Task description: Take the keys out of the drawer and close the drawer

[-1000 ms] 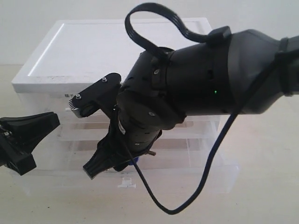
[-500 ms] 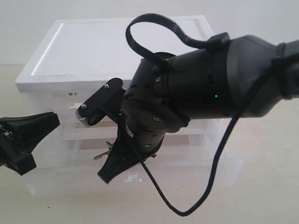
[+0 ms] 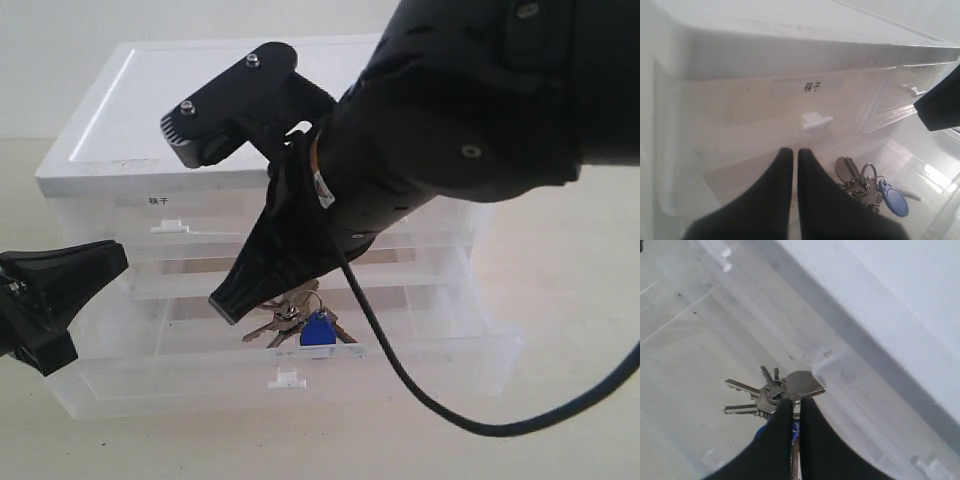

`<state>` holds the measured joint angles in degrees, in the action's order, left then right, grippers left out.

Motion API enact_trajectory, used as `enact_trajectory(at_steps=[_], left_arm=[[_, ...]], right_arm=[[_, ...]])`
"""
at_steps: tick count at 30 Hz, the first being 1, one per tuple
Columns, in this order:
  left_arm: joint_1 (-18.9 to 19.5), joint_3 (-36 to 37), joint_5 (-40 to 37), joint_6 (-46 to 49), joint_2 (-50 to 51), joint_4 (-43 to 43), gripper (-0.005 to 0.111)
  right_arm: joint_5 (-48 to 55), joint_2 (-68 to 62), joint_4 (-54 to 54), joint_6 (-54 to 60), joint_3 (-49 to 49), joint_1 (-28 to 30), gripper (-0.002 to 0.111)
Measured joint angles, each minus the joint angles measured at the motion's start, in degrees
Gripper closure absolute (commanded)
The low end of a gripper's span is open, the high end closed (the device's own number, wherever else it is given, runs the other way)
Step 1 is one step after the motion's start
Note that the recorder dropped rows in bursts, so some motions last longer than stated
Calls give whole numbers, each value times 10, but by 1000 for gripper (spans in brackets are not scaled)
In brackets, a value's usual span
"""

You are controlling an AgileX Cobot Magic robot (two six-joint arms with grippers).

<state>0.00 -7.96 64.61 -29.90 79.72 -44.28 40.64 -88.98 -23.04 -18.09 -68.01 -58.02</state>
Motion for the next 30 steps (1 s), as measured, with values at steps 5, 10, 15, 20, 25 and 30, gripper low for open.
enact_trajectory(at_steps=[5,10,15,20,25,30], left_arm=[[0,0,0,-3,0,-3,102],[0,0,0,-5,0,-11,102],[0,0,0,-6,0,-14,102],[0,0,0,-8,0,-23,102],[0,0,0,-9,0,-24,102],[0,0,2,-9,0,-26,102]], right_arm=[[-2,0,-2,1,0,-9,93],[22,0,-1,-6,0,-7,51],[33,-24,-1,-16,0,-7,59],[17,-71,2,-36,-6,11,53],[35,-100,36,-28,-43,29,53],[37,-139,47,-14,-63,33,53]])
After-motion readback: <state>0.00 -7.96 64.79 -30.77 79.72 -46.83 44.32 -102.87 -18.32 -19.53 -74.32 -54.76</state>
